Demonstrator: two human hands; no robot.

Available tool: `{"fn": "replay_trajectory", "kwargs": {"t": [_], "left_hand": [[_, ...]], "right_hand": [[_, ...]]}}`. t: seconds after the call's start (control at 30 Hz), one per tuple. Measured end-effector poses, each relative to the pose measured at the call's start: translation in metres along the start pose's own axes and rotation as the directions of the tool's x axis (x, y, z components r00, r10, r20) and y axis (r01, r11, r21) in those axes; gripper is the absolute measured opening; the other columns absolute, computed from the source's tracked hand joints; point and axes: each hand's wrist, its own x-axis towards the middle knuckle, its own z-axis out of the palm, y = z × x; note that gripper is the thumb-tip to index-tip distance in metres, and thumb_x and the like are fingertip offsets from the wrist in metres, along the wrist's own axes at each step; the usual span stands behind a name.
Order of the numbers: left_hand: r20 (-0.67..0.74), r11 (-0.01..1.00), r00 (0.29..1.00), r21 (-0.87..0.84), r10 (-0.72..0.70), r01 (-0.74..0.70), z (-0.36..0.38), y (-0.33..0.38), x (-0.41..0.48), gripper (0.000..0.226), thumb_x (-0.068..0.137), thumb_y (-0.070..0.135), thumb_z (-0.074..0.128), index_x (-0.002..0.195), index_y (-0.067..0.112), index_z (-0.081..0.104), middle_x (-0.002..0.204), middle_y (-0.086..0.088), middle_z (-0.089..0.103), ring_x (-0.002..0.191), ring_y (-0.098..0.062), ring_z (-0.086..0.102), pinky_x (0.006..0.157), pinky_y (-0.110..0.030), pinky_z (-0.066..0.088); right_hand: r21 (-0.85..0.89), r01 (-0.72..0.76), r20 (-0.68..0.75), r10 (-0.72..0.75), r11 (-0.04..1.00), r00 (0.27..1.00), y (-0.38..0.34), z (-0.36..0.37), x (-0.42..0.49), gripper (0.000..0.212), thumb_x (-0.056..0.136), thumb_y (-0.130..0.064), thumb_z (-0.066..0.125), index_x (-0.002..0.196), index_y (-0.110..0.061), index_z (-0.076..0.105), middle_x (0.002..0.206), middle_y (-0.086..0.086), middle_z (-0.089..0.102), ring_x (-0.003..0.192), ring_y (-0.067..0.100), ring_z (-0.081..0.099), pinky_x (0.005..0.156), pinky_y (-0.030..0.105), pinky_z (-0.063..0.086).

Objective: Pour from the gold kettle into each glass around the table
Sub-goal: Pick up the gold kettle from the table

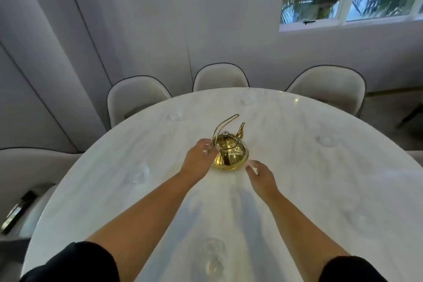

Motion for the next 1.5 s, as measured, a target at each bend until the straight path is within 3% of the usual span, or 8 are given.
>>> {"fn": "replay_trajectory", "kwargs": {"t": [0.17,0.27,0.4,0.5,0.6,1.03,1.23,1.5], "left_hand": [[-0.026,0.983,0.990,-0.130,-0.135,0.131,0.022,-0.026,0.081,0.056,0.095,0.042,0.048,0.141,0.013,0.039,0.147,-0.008,0.041,0.131,-0.024,0.043,0.103,-0.034,0.035],[-0.029,0.963,0.974,-0.159,-0.226,0.219,0.034,-0.039,0.130,0.067,0.095,0.050,0.040,0.137,-0.001,0.040,0.145,-0.021,0.042,0.130,-0.036,0.043,0.104,-0.042,0.037],[-0.019,0.978,0.993,-0.177,-0.118,0.113,0.047,-0.056,0.172,0.047,0.097,0.049,0.038,0.097,0.007,0.060,0.091,-0.009,0.066,0.086,-0.023,0.063,0.079,-0.033,0.046],[0.003,0.935,0.996,-0.343,-0.090,0.086,0.056,-0.062,0.179,0.044,0.098,0.044,0.042,0.080,0.012,0.067,0.060,-0.001,0.065,0.052,-0.009,0.059,0.060,-0.018,0.049],[-0.011,0.910,0.999,-0.414,-0.033,0.026,0.064,-0.071,0.179,0.046,0.096,0.040,0.047,0.066,0.009,0.065,0.044,0.003,0.054,0.039,-0.004,0.048,0.047,-0.011,0.043],[-0.198,0.818,0.967,-0.575,-0.161,0.019,0.058,-0.058,0.138,0.053,0.091,0.033,0.059,0.047,0.013,0.038,0.038,0.010,0.029,0.039,-0.005,0.027,0.045,-0.015,0.029],[-0.202,0.813,0.964,-0.582,-0.172,0.023,0.017,-0.026,0.073,0.051,0.091,0.033,0.059,0.048,0.014,0.041,0.042,0.006,0.031,0.044,-0.010,0.027,0.048,-0.019,0.029],[-0.324,0.842,0.939,-0.533,-0.114,-0.081,-0.035,0.042,-0.047,0.046,0.090,0.034,0.061,0.050,0.015,0.047,0.047,0.003,0.036,0.043,-0.008,0.031,0.051,-0.022,0.031]], "right_hand": [[0.132,-0.107,-0.079,0.118,0.986,0.990,0.000,0.027,0.067,0.040,0.099,-0.027,0.044,0.131,-0.004,0.050,0.132,0.012,0.052,0.115,0.021,0.050,0.084,0.022,0.035],[0.228,-0.188,-0.132,0.222,0.955,0.966,0.002,0.040,0.108,0.058,0.097,-0.042,0.045,0.145,-0.010,0.036,0.148,0.013,0.037,0.135,0.028,0.038,0.108,0.036,0.034],[0.261,-0.232,-0.110,0.268,0.937,0.957,0.015,0.052,0.160,0.063,0.095,-0.053,0.042,0.146,-0.017,0.034,0.148,0.013,0.040,0.135,0.032,0.040,0.111,0.042,0.034],[0.299,-0.232,-0.050,0.258,0.925,0.965,0.024,0.061,0.181,0.057,0.093,-0.056,0.043,0.140,-0.023,0.042,0.134,0.005,0.054,0.127,0.027,0.050,0.102,0.037,0.041],[0.315,-0.215,-0.060,0.246,0.924,0.967,0.033,0.070,0.187,0.050,0.093,-0.053,0.046,0.134,-0.025,0.048,0.115,-0.004,0.057,0.110,0.018,0.055,0.090,0.029,0.041],[0.436,-0.206,-0.083,0.267,0.876,0.960,0.019,0.087,0.138,0.050,0.089,-0.050,0.054,0.130,-0.022,0.054,0.115,-0.002,0.064,0.106,0.019,0.061,0.095,0.037,0.051],[0.429,-0.250,0.032,0.262,0.868,0.964,-0.021,0.074,0.072,0.072,0.075,-0.066,0.056,0.134,-0.025,0.050,0.121,0.000,0.063,0.109,0.022,0.061,0.098,0.044,0.051],[0.456,-0.205,0.131,0.162,0.866,0.978,-0.085,0.035,-0.048,0.056,0.090,-0.055,0.049,0.138,-0.025,0.044,0.127,0.002,0.057,0.113,0.022,0.056,0.087,0.031,0.049]]}}
